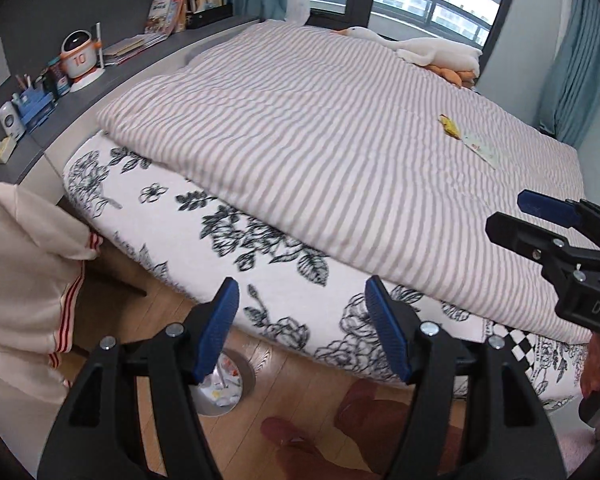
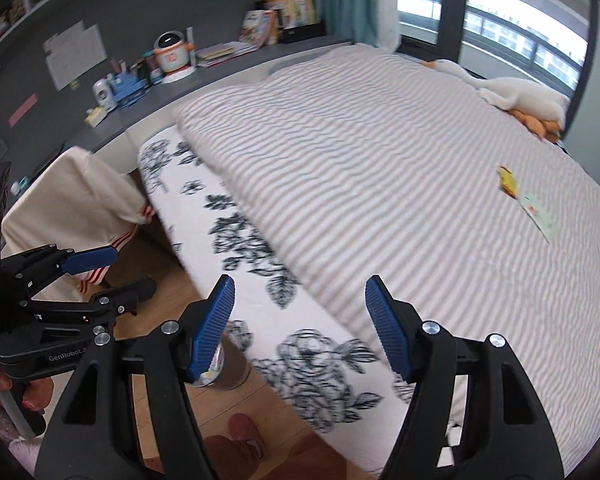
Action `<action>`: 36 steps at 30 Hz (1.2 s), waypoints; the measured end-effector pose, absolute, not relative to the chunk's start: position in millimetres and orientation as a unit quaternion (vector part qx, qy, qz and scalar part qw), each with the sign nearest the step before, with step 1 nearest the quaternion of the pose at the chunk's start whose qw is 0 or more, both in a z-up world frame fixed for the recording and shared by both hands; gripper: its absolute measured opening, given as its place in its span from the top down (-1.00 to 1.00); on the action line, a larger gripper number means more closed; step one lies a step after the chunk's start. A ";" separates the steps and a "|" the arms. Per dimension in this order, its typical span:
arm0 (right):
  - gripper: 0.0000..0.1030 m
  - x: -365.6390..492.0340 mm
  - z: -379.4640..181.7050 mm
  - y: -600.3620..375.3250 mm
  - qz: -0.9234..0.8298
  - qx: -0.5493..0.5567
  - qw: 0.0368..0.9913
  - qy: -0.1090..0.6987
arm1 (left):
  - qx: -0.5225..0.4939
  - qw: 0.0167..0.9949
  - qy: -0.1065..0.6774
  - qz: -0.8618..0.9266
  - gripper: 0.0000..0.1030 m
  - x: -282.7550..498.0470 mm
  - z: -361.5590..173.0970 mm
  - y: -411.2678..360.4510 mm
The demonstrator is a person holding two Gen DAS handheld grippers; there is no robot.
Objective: Collect trash
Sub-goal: 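Move both open tools back over the bed toward the snack packet and sachet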
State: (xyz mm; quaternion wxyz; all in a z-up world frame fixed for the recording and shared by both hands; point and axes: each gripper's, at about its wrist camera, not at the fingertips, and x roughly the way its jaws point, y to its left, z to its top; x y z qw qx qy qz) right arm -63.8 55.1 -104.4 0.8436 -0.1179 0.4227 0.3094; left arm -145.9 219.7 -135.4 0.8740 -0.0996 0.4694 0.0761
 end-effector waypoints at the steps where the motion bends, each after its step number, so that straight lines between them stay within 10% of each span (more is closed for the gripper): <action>1: -0.27 -53.2 -102.6 38.4 0.301 -0.114 0.848 0.421 | -0.098 0.875 0.469 0.067 -0.28 -135.0 -134.1 208.9; 36: -0.43 254.3 -166.3 -216.3 0.038 0.044 0.889 0.454 | 0.029 0.857 0.489 -0.164 -0.36 253.2 -183.1 0.3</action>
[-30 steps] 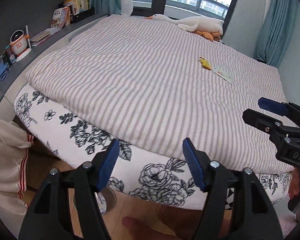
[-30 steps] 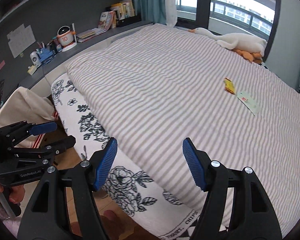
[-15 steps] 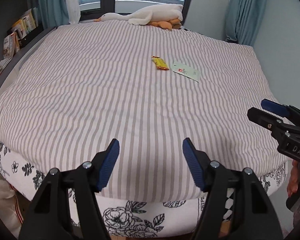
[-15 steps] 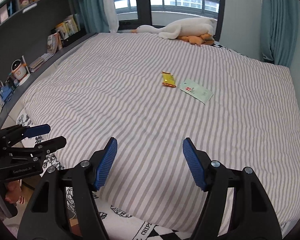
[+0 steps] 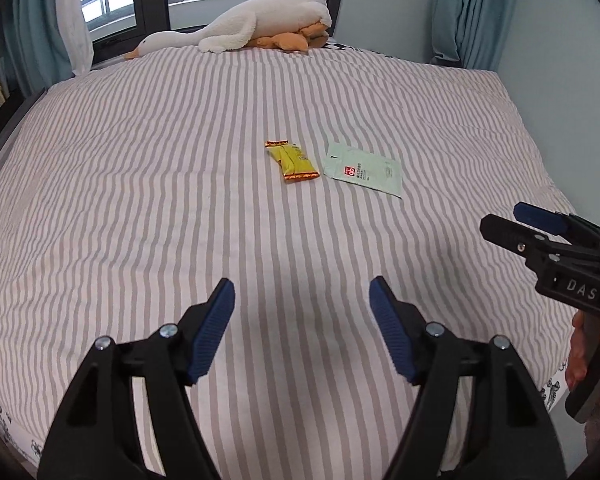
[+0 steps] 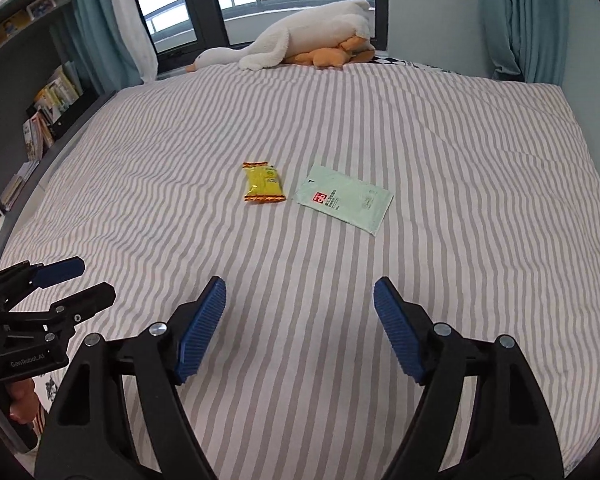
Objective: Collect trash
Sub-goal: 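Move both open tools back over the bed toward the snack packet and sachet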
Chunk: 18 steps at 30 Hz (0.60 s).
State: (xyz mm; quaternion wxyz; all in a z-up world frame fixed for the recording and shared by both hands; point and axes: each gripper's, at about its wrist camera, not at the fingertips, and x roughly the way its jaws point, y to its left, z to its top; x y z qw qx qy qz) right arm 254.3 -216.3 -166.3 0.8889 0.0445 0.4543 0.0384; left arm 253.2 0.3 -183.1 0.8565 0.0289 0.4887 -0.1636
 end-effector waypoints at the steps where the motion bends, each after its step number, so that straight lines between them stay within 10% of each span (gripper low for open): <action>1: -0.43 266.0 -172.0 -220.8 0.035 0.047 0.888 0.456 | 0.031 0.855 0.490 -0.166 -0.36 263.5 -187.8 -3.6; 18: -0.43 414.9 -287.4 -288.4 -0.007 0.080 0.864 0.497 | 0.031 0.850 0.503 -0.149 -0.36 422.4 -281.8 -50.0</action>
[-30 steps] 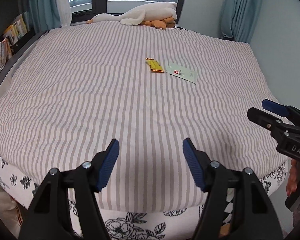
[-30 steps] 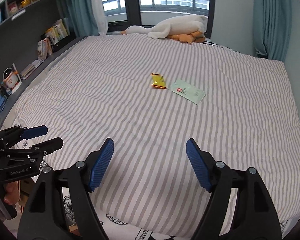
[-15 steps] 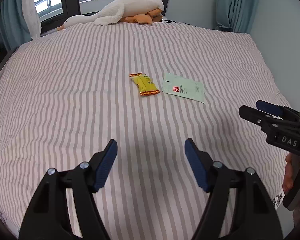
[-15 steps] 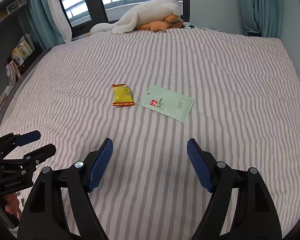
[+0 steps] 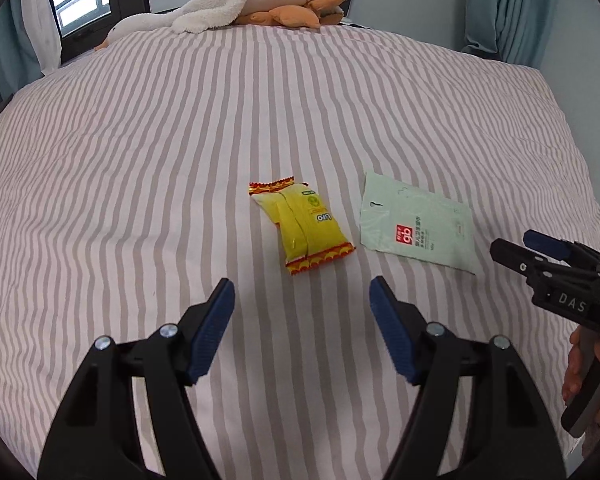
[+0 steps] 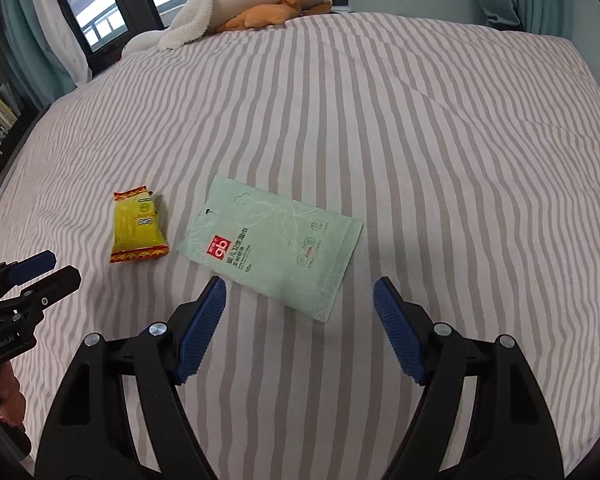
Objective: Collect trash
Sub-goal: 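Move both open tools back over the bed toward the snack packet and sachet, then grasp the yellow snack packet with the left tool while the right tool grasps the green sachet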
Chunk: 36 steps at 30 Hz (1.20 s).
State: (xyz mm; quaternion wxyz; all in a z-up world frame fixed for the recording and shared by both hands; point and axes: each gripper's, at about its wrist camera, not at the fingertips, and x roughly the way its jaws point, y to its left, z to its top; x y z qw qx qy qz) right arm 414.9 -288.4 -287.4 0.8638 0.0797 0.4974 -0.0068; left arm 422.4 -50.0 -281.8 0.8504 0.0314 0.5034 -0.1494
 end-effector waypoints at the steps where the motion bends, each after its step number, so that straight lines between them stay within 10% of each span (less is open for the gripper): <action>1: -0.43 417.9 -290.9 -290.1 -0.007 0.081 0.863 0.498 | 0.031 0.851 0.503 -0.147 -0.36 427.6 -285.9 -52.6; 22: -0.56 458.8 -353.9 -297.9 0.040 0.139 0.838 0.526 | 0.030 0.831 0.537 -0.145 -0.32 489.5 -362.6 -82.5; 36: 0.77 440.9 -324.1 -275.9 0.123 0.187 0.840 0.494 | 0.035 0.837 0.526 -0.148 0.19 479.3 -356.4 -56.3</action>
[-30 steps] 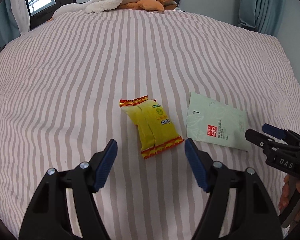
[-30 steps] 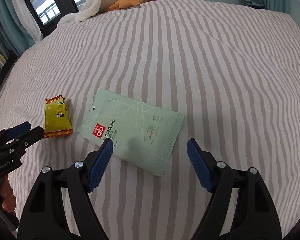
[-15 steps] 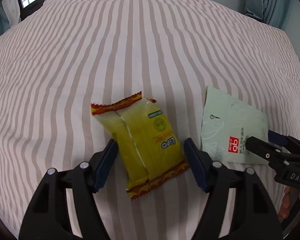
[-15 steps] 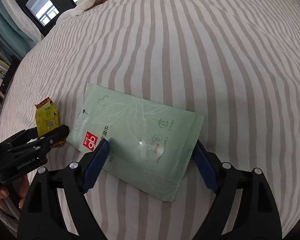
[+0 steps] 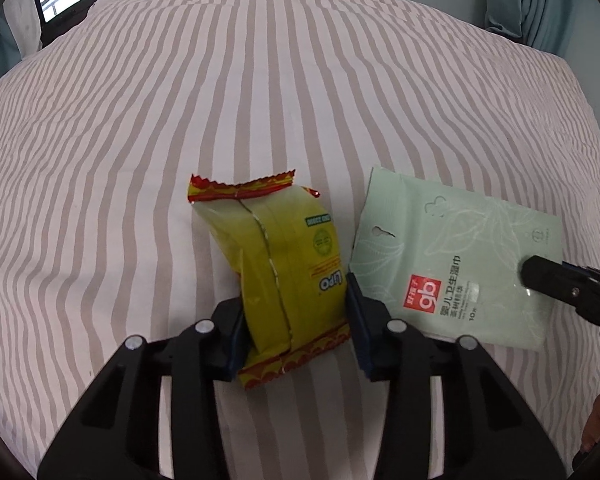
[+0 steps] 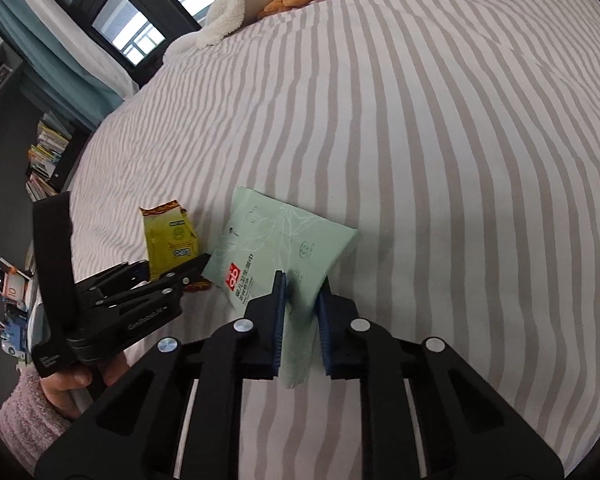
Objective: Collect trash
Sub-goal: 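Grasp the yellow snack packet with the left tool while the right tool grasps the green sachet, then carry the snack packet and sachet with both tools over the grey bin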
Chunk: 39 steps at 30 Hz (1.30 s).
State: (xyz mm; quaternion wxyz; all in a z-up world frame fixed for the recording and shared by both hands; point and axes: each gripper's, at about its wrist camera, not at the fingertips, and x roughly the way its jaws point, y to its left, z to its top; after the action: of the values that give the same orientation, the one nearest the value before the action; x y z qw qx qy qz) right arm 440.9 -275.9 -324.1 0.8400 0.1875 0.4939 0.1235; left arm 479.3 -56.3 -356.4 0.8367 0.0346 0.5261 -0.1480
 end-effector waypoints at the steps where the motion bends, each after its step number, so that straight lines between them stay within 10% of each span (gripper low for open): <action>1: 0.81 437.5 -319.9 -272.5 0.131 0.186 0.841 0.491 | 0.037 0.838 0.524 -0.147 0.19 478.5 -354.7 -54.4; 39: 0.91 261.6 -170.0 -149.3 0.182 0.006 0.878 0.443 | 0.028 0.879 0.463 -0.114 0.23 236.1 -179.1 23.3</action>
State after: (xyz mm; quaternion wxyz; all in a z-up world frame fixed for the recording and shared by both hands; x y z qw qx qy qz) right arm 261.6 -149.3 -170.0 0.8781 0.0057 0.4426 0.1816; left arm 236.1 23.3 -179.1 0.8786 0.0284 0.4630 -0.1137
